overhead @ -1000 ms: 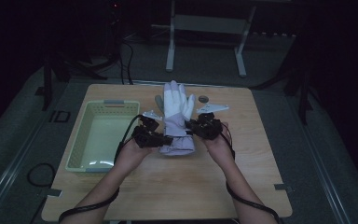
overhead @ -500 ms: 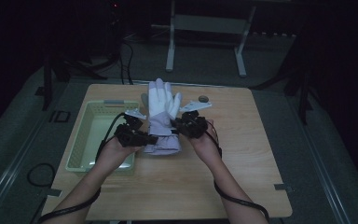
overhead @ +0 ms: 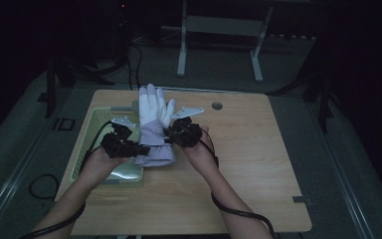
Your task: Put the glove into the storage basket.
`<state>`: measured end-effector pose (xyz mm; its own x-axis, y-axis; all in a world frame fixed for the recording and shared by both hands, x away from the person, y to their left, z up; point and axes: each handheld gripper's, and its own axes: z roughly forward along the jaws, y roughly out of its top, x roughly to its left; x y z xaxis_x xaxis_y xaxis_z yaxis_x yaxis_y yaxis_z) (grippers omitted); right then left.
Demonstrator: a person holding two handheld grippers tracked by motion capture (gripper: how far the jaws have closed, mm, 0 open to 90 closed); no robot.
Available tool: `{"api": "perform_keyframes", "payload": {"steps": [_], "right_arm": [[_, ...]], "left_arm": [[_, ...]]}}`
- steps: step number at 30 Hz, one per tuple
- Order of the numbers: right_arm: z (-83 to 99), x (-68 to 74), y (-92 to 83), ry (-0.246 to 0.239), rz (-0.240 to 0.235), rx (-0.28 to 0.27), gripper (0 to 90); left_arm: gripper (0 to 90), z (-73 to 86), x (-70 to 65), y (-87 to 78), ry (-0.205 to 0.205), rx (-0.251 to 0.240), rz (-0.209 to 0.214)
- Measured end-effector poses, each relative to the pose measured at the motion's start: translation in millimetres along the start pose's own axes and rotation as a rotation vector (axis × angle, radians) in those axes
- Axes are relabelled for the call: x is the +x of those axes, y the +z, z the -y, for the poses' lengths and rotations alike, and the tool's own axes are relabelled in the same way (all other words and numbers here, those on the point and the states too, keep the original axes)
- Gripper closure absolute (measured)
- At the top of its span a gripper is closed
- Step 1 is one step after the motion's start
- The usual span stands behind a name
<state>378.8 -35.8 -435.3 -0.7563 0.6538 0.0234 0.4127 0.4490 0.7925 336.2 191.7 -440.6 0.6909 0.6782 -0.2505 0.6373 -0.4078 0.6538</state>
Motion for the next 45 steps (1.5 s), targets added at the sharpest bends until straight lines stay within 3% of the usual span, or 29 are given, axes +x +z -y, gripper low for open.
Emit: {"api": "perform_keyframes", "payload": {"steps": [19, 23, 26, 31, 40, 45], "right_arm": [[-30.0, 63.7, 63.7, -0.01, -0.075, 0.019, 83.1], [-34.3, 73.8, 74.8, -0.002, -0.089, 0.027, 83.1], [-34.3, 78.1, 81.9, -0.006, -0.089, 0.035, 83.2], [-26.2, 78.0, 95.7, -0.007, -0.077, 0.079, 83.2], [-8.9, 78.8, 120.1, -0.022, -0.067, 0.18, 83.1], [-8.3, 81.7, 127.4, -0.054, -0.059, 0.188, 83.1]], "left_arm": [[73.1, 49.6, 58.9, -56.6, -0.027, 0.05, -0.015], [73.1, 59.3, 70.6, -63.2, -0.008, 0.046, -0.004], [73.1, 65.3, 77.9, -61.3, -0.013, 0.049, 0.005], [72.9, 76.4, 86.5, -44.8, -0.048, 0.057, 0.026], [72.3, 85.8, 93.0, -20.6, -0.088, 0.152, 0.02], [72.1, 87.9, 98.0, -15.2, -0.132, 0.189, 0.011]]}}
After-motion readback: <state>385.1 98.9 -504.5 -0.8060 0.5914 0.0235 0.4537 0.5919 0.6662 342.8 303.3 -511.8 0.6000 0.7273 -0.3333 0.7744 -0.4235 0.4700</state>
